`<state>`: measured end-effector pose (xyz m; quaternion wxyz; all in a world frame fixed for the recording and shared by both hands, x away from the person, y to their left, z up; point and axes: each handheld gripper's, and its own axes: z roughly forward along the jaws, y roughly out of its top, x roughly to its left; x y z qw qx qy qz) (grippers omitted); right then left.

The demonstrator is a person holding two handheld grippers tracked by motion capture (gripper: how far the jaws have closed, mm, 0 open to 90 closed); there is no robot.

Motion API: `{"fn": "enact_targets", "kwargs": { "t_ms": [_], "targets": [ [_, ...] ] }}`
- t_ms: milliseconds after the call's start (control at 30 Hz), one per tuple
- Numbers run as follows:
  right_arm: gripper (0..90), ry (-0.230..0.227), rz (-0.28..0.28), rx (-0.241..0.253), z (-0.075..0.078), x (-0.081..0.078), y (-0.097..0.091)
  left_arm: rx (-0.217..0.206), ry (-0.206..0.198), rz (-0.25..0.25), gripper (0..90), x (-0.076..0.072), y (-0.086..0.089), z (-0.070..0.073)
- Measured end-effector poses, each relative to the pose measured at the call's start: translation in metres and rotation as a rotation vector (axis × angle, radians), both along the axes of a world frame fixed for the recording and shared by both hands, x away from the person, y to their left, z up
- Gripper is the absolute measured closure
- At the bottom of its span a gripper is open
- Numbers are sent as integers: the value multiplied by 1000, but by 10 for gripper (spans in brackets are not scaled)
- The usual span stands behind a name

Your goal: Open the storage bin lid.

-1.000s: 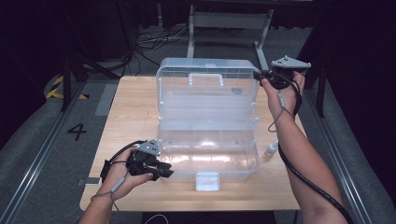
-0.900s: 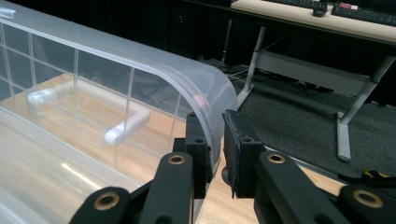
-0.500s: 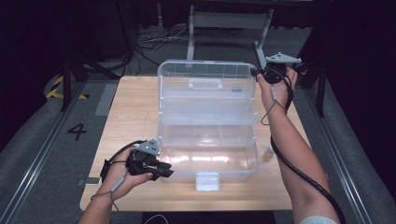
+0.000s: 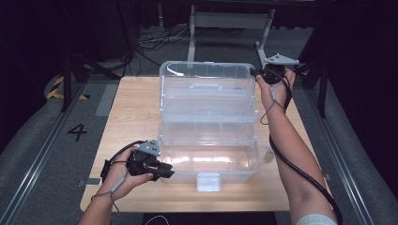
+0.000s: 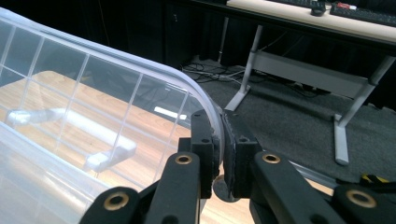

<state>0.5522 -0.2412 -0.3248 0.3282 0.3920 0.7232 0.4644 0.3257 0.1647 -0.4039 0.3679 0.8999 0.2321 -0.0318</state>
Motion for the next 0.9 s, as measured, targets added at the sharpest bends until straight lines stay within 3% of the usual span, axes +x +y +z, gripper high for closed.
{"fn": "enact_targets", "kwargs": {
  "t_ms": [533,900],
  "targets": [
    [831,-43,43,22,-12,9,-3,1,3,-7,733,1,1,0],
    [827,-26,53,53,-23,19,-5,-11,7,-7,735,2,1,-1]
  ]
}}
